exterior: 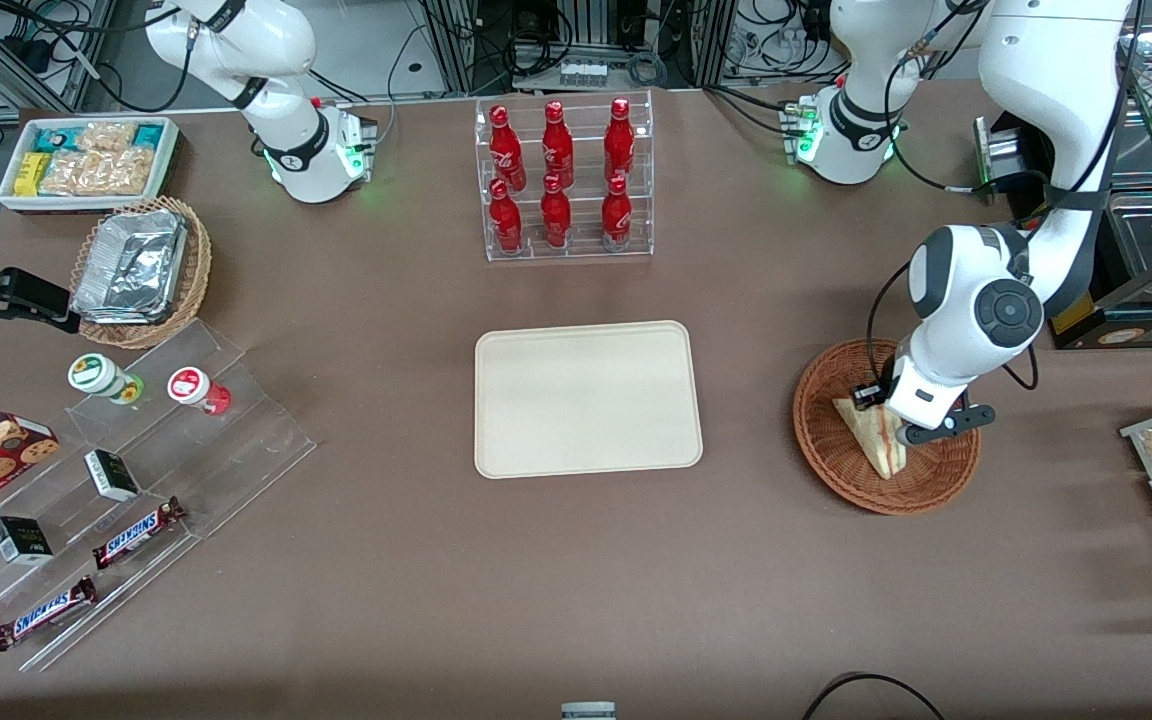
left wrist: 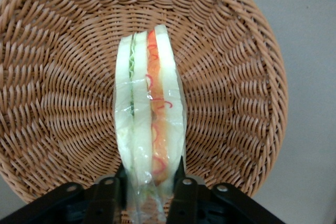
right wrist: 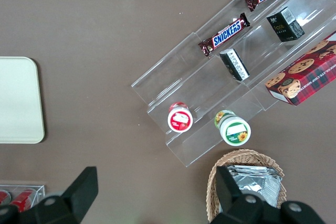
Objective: Place sandwich from basket to tray
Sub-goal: 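Lift the sandwich and carry it over the beige tray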
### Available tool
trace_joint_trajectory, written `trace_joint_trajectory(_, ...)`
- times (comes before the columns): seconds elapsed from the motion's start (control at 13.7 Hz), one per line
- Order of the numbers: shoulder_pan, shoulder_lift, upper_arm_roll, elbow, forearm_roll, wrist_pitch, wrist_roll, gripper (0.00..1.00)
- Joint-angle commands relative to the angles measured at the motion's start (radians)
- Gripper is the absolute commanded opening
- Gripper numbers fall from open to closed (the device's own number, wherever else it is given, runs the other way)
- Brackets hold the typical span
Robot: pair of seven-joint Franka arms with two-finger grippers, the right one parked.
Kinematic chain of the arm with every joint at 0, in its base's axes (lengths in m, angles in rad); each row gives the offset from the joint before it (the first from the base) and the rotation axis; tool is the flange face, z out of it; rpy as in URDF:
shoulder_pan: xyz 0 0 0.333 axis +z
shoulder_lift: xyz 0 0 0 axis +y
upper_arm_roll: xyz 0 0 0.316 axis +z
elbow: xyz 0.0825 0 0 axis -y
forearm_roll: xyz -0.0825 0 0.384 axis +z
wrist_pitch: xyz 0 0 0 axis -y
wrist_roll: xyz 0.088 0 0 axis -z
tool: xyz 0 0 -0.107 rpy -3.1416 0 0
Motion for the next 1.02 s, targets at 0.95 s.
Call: trace_joint_trajectory(0.95, -0.423, 0.031, 0.002, 0.421, -0.007, -0.424, -0.128, 0.00)
